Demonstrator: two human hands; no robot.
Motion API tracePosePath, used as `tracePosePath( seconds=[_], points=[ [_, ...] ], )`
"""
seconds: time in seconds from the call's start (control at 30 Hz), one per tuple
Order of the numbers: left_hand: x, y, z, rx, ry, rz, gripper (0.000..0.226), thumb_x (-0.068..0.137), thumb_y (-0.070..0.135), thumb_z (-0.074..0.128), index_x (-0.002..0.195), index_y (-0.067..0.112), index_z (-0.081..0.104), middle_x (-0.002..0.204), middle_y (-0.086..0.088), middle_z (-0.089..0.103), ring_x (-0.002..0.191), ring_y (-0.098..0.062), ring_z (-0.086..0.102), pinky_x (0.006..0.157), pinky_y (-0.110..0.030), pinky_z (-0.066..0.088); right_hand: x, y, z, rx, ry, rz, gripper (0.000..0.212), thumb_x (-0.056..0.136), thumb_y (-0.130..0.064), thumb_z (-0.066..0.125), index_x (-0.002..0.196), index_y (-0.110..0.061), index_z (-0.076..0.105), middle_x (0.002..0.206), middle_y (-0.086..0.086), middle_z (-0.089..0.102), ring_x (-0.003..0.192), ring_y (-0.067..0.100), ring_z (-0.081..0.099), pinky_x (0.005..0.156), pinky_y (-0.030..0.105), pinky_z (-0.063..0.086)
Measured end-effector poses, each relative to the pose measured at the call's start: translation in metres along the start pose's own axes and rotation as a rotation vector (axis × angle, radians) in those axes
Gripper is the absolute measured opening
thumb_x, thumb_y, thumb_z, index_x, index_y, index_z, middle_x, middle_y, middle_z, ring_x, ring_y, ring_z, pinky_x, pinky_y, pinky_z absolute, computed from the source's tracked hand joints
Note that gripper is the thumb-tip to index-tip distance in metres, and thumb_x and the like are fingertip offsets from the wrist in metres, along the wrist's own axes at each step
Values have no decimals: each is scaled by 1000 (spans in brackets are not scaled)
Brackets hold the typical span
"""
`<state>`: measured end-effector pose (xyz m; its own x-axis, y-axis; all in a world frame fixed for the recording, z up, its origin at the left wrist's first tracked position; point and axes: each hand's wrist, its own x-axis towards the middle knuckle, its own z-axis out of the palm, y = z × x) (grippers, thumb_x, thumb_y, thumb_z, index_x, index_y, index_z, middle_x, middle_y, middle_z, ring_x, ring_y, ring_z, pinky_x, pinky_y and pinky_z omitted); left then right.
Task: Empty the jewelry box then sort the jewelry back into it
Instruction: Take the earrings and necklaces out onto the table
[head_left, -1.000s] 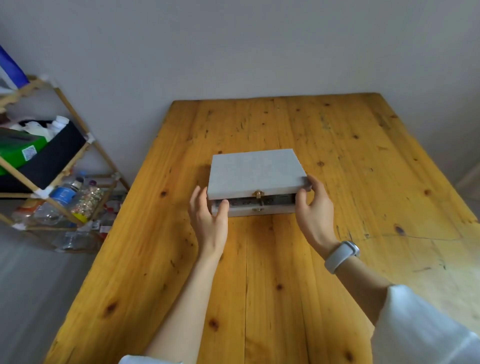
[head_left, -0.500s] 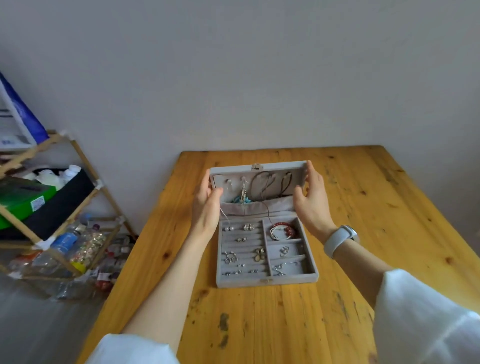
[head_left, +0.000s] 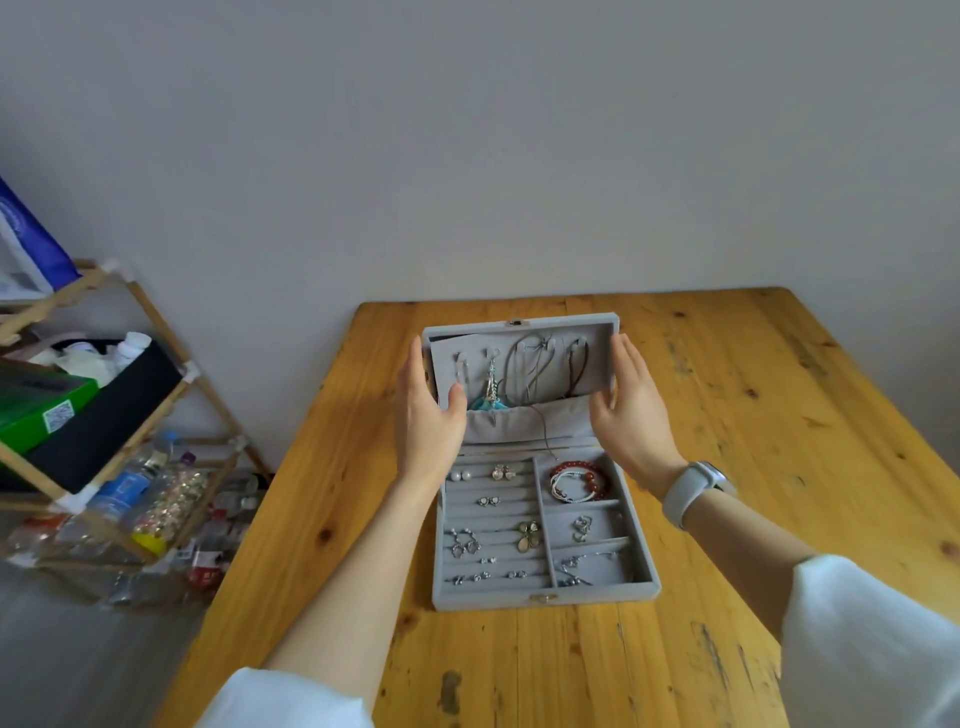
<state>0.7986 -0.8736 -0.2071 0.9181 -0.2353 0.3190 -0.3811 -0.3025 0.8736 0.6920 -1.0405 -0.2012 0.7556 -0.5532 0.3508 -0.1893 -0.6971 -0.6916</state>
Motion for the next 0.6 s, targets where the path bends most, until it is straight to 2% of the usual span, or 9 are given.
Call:
tracePosePath(
  seconds=[0.07,0.1,0.17,0.23,0.4,0.5,0.6],
  points=[
    [-7,4,2,122,181,121,50,84,8,60,131,10,42,135,-11,42,121,-18,41,96,-17,31,-3,-1,1,-114,51,-89,60,86,0,43,142,-4,23,152,15,18,141,26,17,112,35,20],
    [-9,4,2,208,260,182,41,82,7,64,121,6,51,126,-15,48,113,-19,44,88,-14,30,-5,-2,3,-170,69,-145,60,84,0,43,141,-3,26,151,17,20,140,30,19,112,42,23],
    [-8,2,4,369,325,269,29,78,8,68,106,5,61,110,-16,55,101,-26,49,83,-25,36,-4,-2,5,-275,73,-224,61,80,-2,41,139,-4,31,150,18,24,140,33,20,111,52,21],
    [-4,-1,7,510,306,271,24,77,14,69,101,9,65,100,-12,60,93,-31,54,77,-38,40,1,-6,5,-354,48,-263,62,78,-6,39,140,-7,30,150,17,24,141,32,18,112,55,14],
    [4,6,16,582,320,194,13,76,18,72,87,13,68,85,-8,64,83,-30,55,72,-38,35,25,-22,6,-459,18,-339,62,79,-3,45,139,-7,33,147,14,33,139,32,22,111,57,10],
    [9,9,22,587,342,125,10,76,20,71,84,15,68,83,-6,65,83,-30,54,72,-37,30,32,-26,11,-444,-3,-347,57,77,-9,40,133,-3,42,134,17,49,132,36,36,109,57,20],
    [11,7,25,602,345,104,6,76,21,71,80,17,68,77,-6,63,81,-29,52,71,-36,26,30,-20,17,-452,-13,-382,54,72,-7,44,125,-1,49,126,21,53,124,41,43,104,59,31]
  ],
)
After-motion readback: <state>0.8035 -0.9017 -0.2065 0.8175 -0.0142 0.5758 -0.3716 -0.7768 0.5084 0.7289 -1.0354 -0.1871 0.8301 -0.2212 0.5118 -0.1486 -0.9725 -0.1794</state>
